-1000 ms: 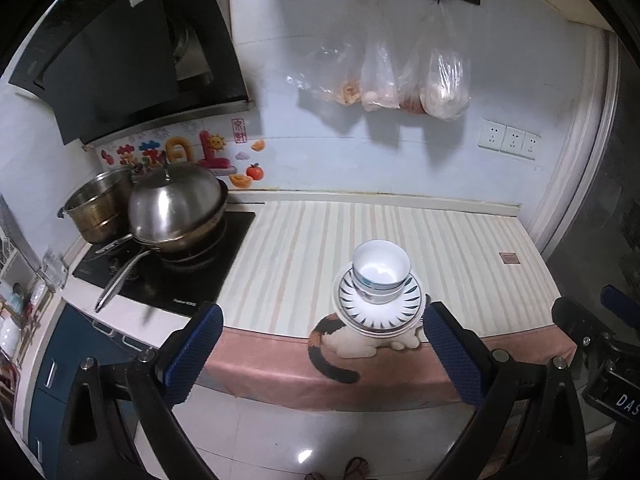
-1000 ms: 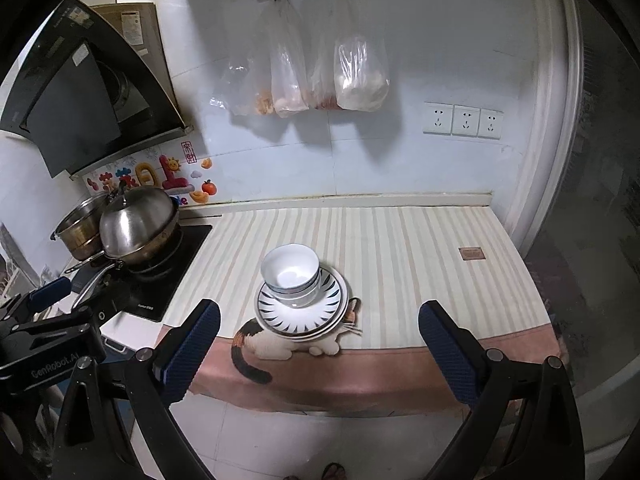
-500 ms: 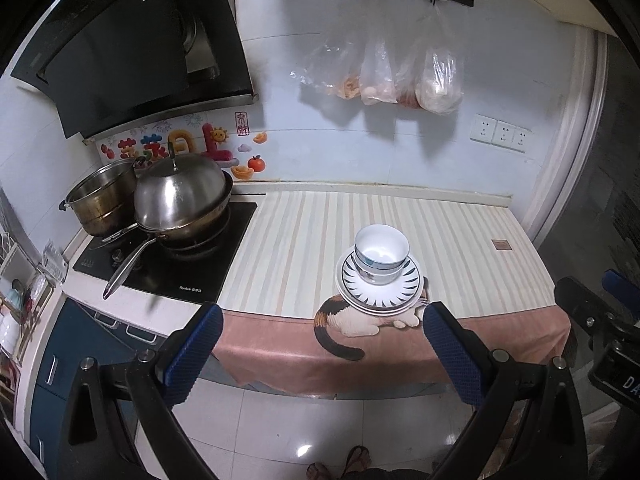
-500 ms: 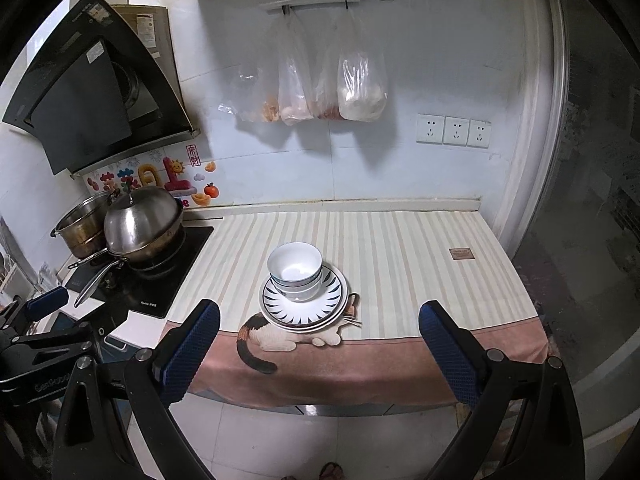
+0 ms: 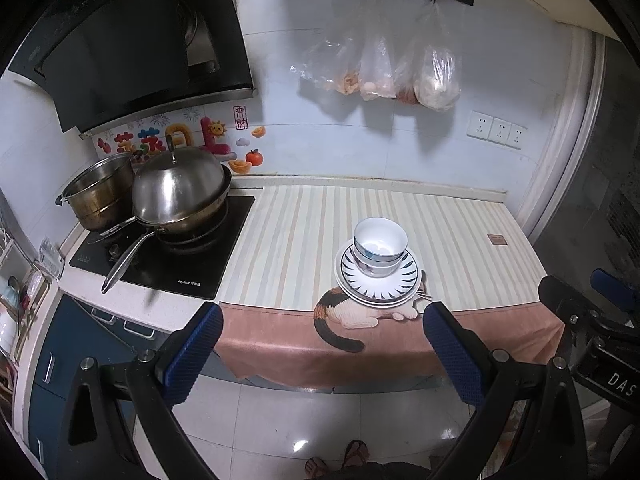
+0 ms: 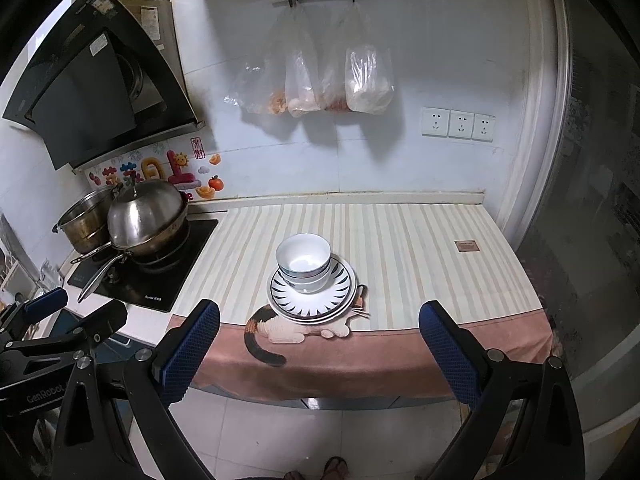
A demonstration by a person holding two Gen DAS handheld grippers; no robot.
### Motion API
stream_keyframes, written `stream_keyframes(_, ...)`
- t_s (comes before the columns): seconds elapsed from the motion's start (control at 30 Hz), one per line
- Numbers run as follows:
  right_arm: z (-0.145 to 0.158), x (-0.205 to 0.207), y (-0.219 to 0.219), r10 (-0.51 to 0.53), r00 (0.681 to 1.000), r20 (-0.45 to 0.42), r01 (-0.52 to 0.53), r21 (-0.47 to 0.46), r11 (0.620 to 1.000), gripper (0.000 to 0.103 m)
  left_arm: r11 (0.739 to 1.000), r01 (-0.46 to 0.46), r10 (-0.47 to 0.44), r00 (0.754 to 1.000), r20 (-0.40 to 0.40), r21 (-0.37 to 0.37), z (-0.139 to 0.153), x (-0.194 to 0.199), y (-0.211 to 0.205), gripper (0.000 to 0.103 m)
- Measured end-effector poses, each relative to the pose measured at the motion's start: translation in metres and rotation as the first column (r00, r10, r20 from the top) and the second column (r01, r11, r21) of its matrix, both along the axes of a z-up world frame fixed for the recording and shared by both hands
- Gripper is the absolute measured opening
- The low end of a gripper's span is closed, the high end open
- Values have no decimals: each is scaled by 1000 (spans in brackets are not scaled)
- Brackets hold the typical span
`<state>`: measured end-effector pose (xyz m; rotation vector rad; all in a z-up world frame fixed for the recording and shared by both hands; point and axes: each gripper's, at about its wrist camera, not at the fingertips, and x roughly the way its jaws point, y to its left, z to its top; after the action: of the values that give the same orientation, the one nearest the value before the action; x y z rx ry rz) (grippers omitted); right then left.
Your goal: Organize plates and bowls
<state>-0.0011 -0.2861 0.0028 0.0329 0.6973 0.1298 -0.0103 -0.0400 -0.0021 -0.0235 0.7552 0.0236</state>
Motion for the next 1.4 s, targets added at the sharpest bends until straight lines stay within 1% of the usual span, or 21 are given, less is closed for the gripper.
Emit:
stream_keyframes(0.3, -1, 4, 3, 5, 1000, -18, -5, 3, 1000, 102, 1000, 1, -1, 1000, -3, -4, 0, 1, 3, 103)
stream_keyframes(1.4, 1, 9, 11, 8, 1000, -15, -8, 0, 1000, 102, 1000, -18, 18, 1000, 0, -7, 2, -3, 6, 103)
